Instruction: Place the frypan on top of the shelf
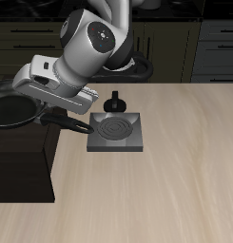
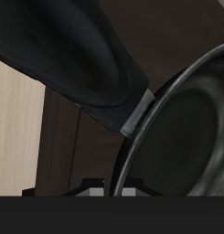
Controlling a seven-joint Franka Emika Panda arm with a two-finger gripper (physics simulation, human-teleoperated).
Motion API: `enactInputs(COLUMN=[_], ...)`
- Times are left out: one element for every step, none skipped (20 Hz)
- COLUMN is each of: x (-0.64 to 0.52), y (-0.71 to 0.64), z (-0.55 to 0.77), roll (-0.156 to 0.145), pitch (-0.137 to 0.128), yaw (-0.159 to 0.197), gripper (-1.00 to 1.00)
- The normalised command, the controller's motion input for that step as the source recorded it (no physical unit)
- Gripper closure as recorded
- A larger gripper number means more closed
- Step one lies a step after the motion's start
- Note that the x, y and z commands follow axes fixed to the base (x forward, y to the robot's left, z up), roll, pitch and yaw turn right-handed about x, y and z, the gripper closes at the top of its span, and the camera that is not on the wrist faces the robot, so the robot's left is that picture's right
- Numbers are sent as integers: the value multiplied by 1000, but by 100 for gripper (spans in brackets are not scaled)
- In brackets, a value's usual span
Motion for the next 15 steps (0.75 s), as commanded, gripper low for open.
enactInputs(x=[134,135,-35,124,-180,2,-52,0,-63,-125,-197,-246,-283,-266,-205], y=[-203,-307,-236,-83,35,16,29,0,61,182,152,279,363,215,267], z=[-257,-380,-248,-240,-4,-47,-28,0,15,38,60,89,239,212,207], roll=[-59,-117,-129,55,-44,26,3,0,42,107,41,66,113,37,78], pitch=[24,92,114,63,-37,6,5,0,-13,-1,20,-57,-99,-43,-13], yaw=[14,-63,-123,28,-26,-4,-11,0,-27,-32,-42,20,53,-51,-60], gripper=[100,100,-100,-100,-100,-100,-100,-100,-100,-100,-100,-100,-100,-100,-100])
